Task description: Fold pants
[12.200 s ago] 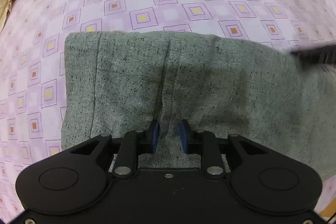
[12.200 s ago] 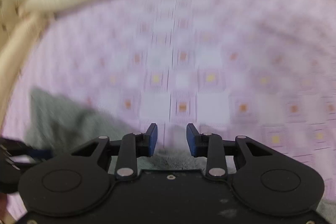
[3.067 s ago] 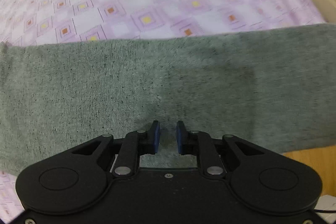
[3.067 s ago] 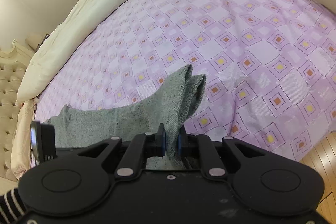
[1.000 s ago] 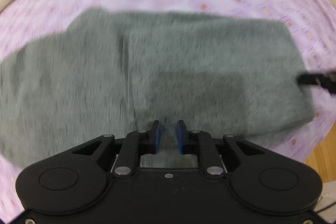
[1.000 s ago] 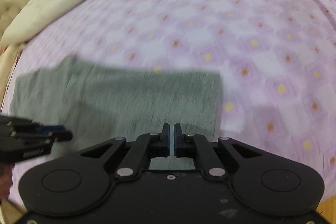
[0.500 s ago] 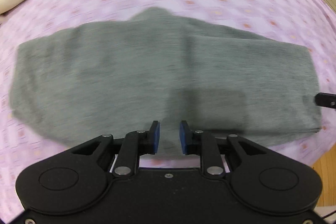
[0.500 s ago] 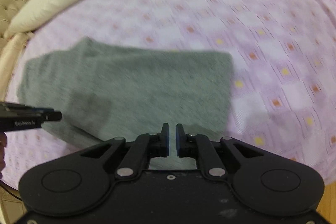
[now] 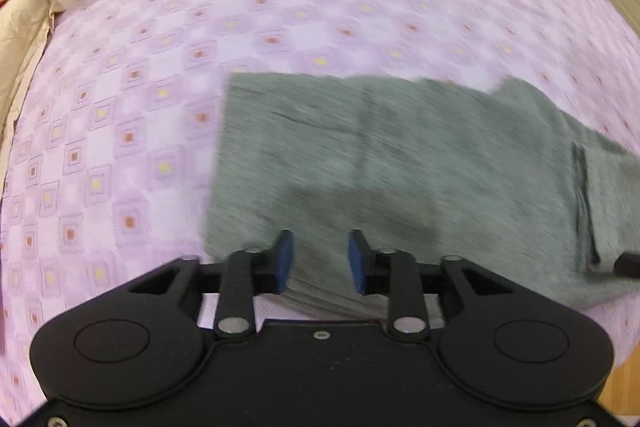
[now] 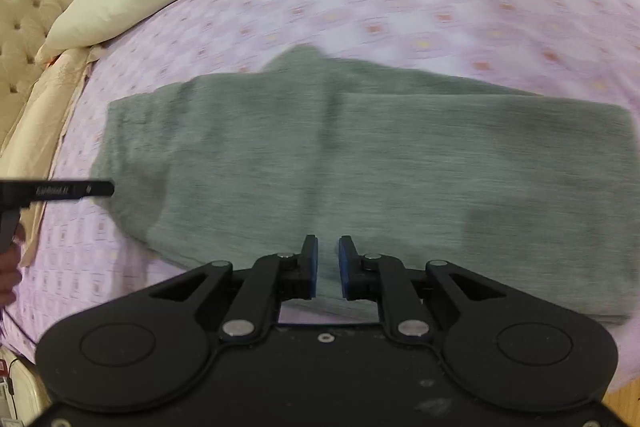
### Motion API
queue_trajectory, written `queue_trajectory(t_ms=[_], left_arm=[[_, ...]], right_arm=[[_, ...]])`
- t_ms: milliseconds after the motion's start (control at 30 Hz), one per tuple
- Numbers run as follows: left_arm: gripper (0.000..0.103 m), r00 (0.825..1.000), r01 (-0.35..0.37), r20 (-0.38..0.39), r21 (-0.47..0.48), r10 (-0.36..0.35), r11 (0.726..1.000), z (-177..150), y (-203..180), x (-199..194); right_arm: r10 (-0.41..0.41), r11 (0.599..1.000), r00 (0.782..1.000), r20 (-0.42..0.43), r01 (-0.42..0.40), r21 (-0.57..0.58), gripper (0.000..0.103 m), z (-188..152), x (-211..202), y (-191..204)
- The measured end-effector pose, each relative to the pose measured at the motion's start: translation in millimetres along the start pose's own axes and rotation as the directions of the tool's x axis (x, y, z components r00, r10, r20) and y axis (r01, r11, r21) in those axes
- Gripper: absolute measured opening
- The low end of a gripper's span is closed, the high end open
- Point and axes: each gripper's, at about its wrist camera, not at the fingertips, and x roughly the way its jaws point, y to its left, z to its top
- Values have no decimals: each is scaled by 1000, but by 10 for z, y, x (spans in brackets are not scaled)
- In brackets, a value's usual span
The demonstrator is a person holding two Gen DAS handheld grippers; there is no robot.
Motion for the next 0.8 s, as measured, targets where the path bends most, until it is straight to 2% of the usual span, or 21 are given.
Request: queue_trajectory(t_ms=[133, 233, 300, 400, 500, 533, 567, 700, 733, 767, 800], left_arm=[[51, 1000, 27, -3, -5, -27, 1000, 111, 360, 170], [68, 999, 42, -12, -17, -42, 999, 72, 546, 255], [69, 997, 68, -42, -18, -69, 998, 43, 655, 390], [72, 983, 166, -72, -73, -172, 983, -2, 803, 521], [86, 961, 257, -78, -116, -267, 959, -28, 898, 623], [99, 951, 290, -78, -110, -299, 951, -31, 892, 645], [102, 940, 321, -92, -97, -329, 942, -27, 857, 677], [101, 950, 302, -92, 20, -299, 953, -30, 648, 696], [101, 941, 331, -84, 17, -329, 943, -19, 637, 696], [100, 916, 393, -83, -16, -393, 919, 1, 663, 707], [100, 884, 455, -84, -66, -460, 888, 23, 683, 719]], right_arm=[[-11, 1000, 1000, -7, 11, -10, 15, 48, 138, 452], [-18, 1000, 1000, -7, 18, -5, 15, 22, 145, 675], [-21, 1000, 1000, -14, 21, -3, 15, 14, 161, 806], [-33, 999, 999, -36, 32, -20, 15, 8, 201, 955], [-49, 998, 997, -53, 47, -36, 15, 9, 180, 1035], [-50, 998, 997, -57, 48, -35, 15, 14, 177, 1053], [-52, 998, 997, -61, 50, -34, 15, 24, 178, 1078], [-70, 997, 995, -73, 67, -50, 15, 51, 234, 1162], [-71, 996, 995, -75, 67, -51, 15, 49, 237, 1177], [-72, 996, 995, -75, 68, -51, 15, 46, 241, 1189], [-73, 996, 994, -77, 69, -51, 15, 41, 262, 1196]])
